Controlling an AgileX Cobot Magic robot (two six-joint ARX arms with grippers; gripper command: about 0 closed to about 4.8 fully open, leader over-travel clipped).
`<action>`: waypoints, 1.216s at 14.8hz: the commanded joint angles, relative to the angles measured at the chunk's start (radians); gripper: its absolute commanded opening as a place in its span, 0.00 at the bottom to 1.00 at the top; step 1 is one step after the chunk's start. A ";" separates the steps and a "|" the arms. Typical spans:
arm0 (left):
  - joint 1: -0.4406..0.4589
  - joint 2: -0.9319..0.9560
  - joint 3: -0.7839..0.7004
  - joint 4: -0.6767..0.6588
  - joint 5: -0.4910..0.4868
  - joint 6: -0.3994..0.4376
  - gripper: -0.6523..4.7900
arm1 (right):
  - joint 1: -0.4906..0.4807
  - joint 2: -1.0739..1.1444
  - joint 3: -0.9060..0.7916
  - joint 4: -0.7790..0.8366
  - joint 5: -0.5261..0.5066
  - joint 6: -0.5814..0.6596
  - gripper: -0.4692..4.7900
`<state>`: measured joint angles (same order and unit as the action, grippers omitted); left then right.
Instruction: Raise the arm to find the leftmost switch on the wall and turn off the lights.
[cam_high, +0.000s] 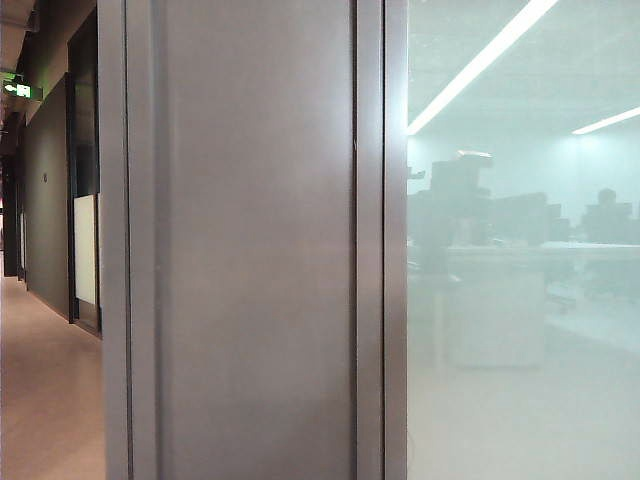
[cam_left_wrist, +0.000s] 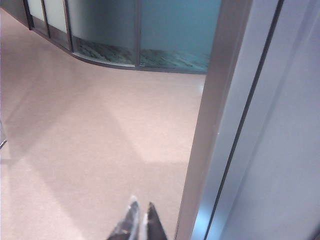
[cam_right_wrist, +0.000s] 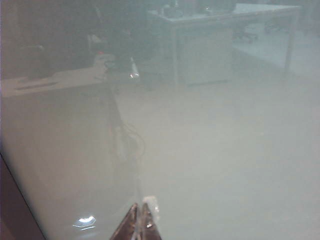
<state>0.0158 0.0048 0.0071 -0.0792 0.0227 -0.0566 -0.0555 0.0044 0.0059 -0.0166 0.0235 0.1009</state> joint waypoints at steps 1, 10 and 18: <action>0.001 -0.001 0.002 0.013 0.000 0.004 0.16 | 0.001 -0.002 0.002 0.013 0.000 0.004 0.09; 0.001 -0.001 0.002 0.013 0.000 0.004 0.16 | 0.001 -0.002 0.002 0.013 0.000 0.004 0.09; 0.001 -0.001 0.002 0.033 -0.005 -0.016 0.16 | 0.001 -0.002 0.006 0.036 0.001 0.004 0.09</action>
<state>0.0158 0.0048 0.0071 -0.0772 0.0223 -0.0616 -0.0555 0.0044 0.0059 -0.0158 0.0235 0.1009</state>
